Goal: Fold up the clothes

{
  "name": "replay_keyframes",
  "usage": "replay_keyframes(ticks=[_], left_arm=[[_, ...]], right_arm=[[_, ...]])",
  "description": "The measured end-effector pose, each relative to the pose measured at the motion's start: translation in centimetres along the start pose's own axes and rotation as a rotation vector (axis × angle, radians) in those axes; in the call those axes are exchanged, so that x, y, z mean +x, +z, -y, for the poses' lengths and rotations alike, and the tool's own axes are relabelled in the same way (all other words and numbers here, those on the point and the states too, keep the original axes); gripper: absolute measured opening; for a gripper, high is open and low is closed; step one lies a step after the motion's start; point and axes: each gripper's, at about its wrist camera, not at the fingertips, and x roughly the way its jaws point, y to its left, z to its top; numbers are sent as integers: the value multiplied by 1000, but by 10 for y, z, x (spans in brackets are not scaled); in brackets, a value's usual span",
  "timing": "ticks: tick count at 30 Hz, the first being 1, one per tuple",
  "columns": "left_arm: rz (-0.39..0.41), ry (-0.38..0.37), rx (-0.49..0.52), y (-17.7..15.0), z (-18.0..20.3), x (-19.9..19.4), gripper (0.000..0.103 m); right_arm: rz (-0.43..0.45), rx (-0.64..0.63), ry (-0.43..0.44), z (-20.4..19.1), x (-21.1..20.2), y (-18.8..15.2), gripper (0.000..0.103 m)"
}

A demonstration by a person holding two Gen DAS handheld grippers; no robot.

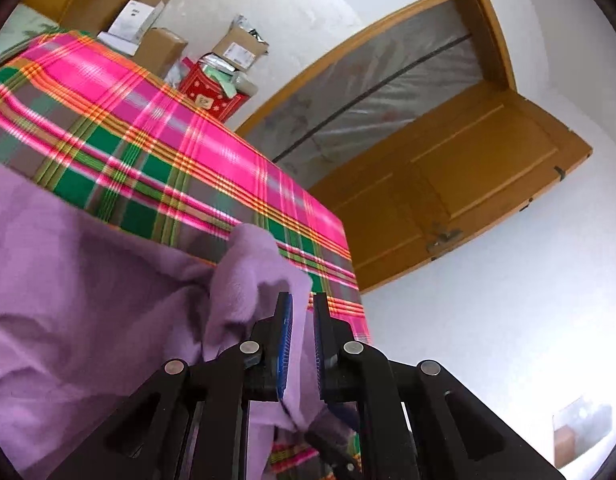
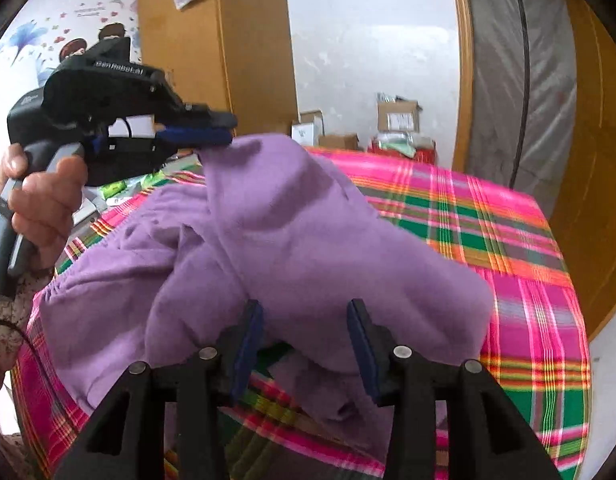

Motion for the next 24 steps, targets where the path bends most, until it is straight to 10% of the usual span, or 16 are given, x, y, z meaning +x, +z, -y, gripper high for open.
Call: replay_keyframes(ticks=[12, 19, 24], left_arm=[[-44, 46, -50, -1, -9, 13, 25], [-47, 54, -51, 6, -5, 26, 27], [-39, 56, -52, 11, -2, 34, 27]], right_arm=[[-41, -27, 23, -4, 22, 13, 44], [-39, 13, -76, 9, 19, 11, 3], [31, 10, -163, 15, 8, 17, 2]])
